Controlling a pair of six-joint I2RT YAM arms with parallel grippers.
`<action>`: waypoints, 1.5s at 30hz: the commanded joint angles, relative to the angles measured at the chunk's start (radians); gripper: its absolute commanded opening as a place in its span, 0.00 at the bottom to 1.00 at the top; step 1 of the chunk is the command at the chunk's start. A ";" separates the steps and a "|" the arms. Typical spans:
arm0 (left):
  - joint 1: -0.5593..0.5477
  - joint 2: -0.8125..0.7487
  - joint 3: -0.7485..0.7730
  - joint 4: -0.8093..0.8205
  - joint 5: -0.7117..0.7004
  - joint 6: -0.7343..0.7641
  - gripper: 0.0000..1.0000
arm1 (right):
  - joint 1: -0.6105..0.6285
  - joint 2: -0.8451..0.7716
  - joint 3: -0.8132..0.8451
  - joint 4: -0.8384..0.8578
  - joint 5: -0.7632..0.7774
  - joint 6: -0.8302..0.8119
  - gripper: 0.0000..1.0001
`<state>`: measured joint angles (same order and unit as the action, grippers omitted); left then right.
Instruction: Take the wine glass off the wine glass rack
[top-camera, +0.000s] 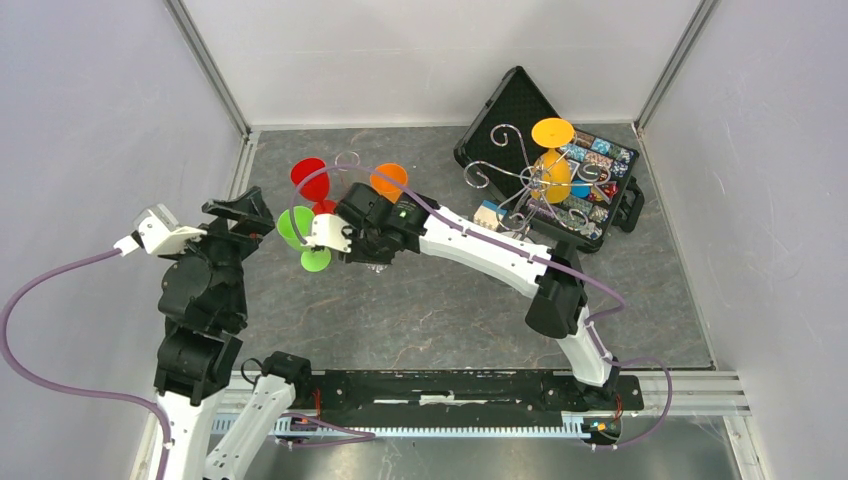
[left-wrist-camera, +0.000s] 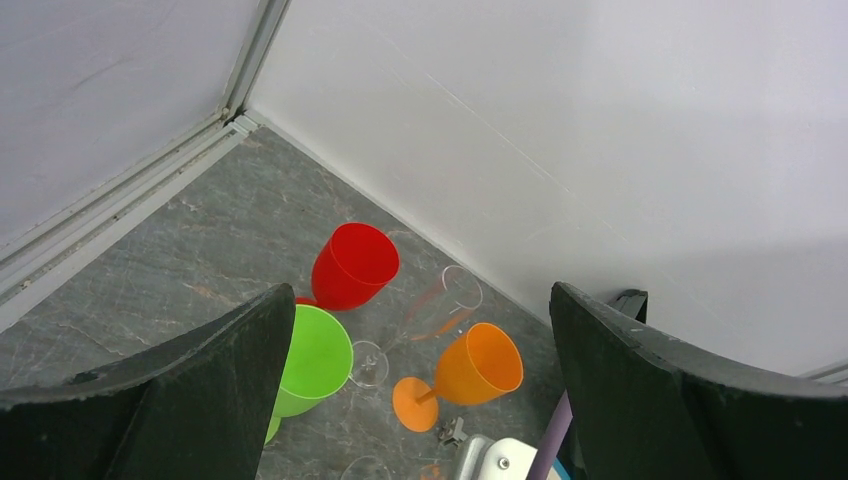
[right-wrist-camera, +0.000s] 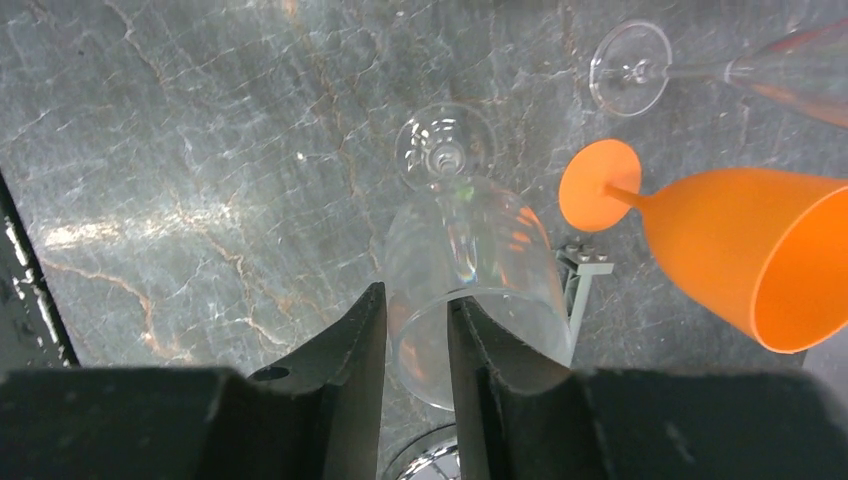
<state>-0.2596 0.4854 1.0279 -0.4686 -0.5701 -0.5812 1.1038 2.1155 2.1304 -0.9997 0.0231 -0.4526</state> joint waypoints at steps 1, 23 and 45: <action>-0.001 0.011 -0.011 0.042 0.001 0.020 1.00 | -0.007 0.003 0.025 0.096 0.021 -0.015 0.34; -0.001 0.005 -0.022 0.038 0.010 0.027 1.00 | -0.047 -0.023 0.003 0.250 0.048 0.034 0.47; -0.001 0.183 -0.080 -0.084 0.508 -0.067 0.90 | -0.056 -0.447 -0.214 0.426 0.368 0.259 0.64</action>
<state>-0.2596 0.5407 0.9245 -0.5400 -0.2852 -0.6464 1.0515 1.7493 1.9629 -0.6132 0.2394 -0.2455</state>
